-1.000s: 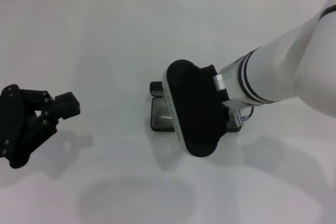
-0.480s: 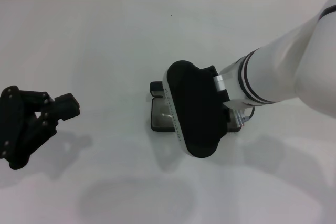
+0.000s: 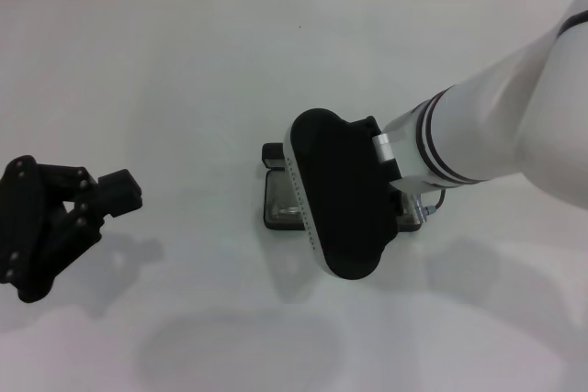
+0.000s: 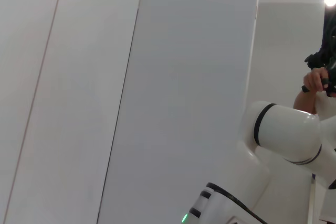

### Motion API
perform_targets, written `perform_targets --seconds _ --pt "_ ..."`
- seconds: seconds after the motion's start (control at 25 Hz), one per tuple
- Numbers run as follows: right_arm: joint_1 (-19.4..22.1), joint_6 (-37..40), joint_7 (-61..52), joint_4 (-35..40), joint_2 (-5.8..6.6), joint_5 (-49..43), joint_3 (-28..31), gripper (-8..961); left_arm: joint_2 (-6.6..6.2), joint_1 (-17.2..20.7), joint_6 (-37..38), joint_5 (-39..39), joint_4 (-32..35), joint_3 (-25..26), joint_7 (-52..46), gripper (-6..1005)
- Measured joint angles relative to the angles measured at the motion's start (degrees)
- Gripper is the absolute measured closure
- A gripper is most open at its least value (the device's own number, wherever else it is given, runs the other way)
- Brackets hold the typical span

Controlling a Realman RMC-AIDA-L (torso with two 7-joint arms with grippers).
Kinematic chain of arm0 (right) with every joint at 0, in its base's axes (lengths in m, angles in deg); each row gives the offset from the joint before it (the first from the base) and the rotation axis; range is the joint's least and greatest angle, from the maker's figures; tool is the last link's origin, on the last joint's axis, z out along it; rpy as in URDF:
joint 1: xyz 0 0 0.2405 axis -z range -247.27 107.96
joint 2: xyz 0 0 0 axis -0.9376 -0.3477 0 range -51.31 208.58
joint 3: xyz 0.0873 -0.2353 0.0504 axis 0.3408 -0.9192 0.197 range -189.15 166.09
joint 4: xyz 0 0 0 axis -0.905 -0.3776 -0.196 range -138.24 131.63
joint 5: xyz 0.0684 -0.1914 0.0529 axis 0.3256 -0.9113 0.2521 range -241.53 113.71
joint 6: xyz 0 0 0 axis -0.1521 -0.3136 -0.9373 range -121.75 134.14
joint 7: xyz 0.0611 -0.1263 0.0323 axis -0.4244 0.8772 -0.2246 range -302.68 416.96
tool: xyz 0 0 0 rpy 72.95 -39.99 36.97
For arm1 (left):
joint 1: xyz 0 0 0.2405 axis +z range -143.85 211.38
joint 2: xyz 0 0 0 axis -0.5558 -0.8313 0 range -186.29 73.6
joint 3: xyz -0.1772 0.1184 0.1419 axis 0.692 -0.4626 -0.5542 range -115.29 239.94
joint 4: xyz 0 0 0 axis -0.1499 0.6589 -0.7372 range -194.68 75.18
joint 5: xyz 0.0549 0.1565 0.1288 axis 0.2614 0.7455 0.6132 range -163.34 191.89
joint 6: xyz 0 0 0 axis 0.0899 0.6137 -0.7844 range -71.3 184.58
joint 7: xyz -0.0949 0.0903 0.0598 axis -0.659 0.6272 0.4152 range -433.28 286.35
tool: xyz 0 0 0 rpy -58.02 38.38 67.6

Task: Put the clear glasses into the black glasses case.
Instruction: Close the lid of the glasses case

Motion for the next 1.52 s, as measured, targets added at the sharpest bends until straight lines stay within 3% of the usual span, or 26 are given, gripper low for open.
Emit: perform_targets --seconds 0.24,0.6,1.0,1.16,1.28,1.32,1.36,1.4,1.44,1.52 --pt "0.68 0.33 -0.04 1.03 0.0 -0.05 -1.2 804 0.0 0.02 0.02 0.18 0.0 0.0 0.15 944" --pt "6.91 2.34 0.27 9.47 0.0 0.86 0.86 805 -0.01 0.25 0.02 -0.19 0.0 1.16 -0.63 944" --pt "18.6 6.2 4.48 22.6 0.15 17.03 14.7 805 0.29 0.23 -0.26 0.17 0.14 5.6 -2.9 943" --pt "24.81 12.08 10.39 25.03 0.1 29.85 27.38 805 0.1 -1.29 -1.25 0.23 0.66 5.8 -5.34 940" --pt "28.15 17.64 14.93 23.05 0.07 42.08 40.32 806 0.79 -3.1 -2.82 0.23 0.77 5.85 -6.2 932" --pt "28.15 17.64 14.93 23.05 0.07 42.08 40.32 806 1.1 -3.63 -3.5 0.24 0.78 5.84 -6.38 926" --pt "29.35 19.51 16.79 21.41 0.07 46.88 45.8 806 1.42 -4.35 -4.57 0.34 0.8 5.75 -6.59 919" --pt "31.36 23.39 21.56 15.7 0.07 56.29 58.86 806 1.78 -5.37 -5.82 0.62 0.82 5.62 -6.78 913" --pt "31.56 24.28 22.39 14.48 0.08 57.91 61.53 806 1.95 -5.94 -6.48 0.81 0.86 5.55 -6.84 906" --pt "32.07 27.03 25.02 10.37 0.11 61.57 69.95 806 2.79 -8.18 -8.11 2.04 0.88 5.49 -6.93 758"
